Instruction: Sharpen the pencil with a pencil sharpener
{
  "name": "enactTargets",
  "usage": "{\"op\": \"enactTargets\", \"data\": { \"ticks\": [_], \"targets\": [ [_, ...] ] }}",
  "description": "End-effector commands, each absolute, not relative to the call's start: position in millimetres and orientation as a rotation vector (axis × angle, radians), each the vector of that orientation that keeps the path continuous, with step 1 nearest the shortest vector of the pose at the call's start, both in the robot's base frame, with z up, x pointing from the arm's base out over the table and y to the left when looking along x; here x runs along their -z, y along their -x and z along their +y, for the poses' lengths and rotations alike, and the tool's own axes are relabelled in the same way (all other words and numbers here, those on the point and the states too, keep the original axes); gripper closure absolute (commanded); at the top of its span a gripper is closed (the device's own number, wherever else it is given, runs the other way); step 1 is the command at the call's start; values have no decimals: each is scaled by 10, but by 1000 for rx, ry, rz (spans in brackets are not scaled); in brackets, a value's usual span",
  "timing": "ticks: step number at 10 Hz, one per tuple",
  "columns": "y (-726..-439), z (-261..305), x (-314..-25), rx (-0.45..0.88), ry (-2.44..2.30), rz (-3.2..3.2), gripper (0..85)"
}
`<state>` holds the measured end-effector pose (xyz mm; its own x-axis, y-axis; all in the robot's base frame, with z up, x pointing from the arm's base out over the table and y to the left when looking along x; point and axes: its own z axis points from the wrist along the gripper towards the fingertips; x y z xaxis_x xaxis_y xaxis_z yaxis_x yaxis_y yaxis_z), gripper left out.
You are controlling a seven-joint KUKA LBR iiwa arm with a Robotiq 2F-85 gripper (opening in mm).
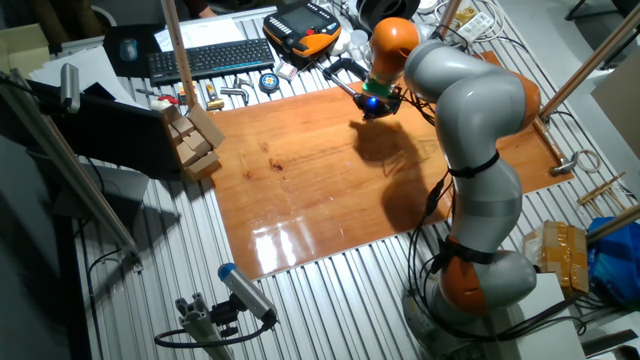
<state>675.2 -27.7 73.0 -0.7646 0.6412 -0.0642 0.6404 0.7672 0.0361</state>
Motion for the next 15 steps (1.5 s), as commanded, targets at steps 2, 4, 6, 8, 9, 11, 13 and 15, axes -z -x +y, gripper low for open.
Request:
{"op": "enactTargets", "data": {
  "ticks": [2, 4, 6, 8, 9, 11, 13, 15],
  "targets": [
    [-6797, -290, -745, -17, -1048, 2891, 850],
    [-6835, -263, -778, -11, -1060, 2890, 850],
    [-6849, -256, -783, -5, -1074, 2887, 850],
    [-6890, -257, -753, -6, -1074, 2882, 850],
    [-6897, -260, -750, 0, -1073, 2879, 850],
    [-6897, -259, -759, -3, -1072, 2882, 850],
    [-6897, -259, -759, 11, -1060, 2879, 850],
    [-6897, -259, -759, 14, -1055, 2905, 850]
  ]
}}
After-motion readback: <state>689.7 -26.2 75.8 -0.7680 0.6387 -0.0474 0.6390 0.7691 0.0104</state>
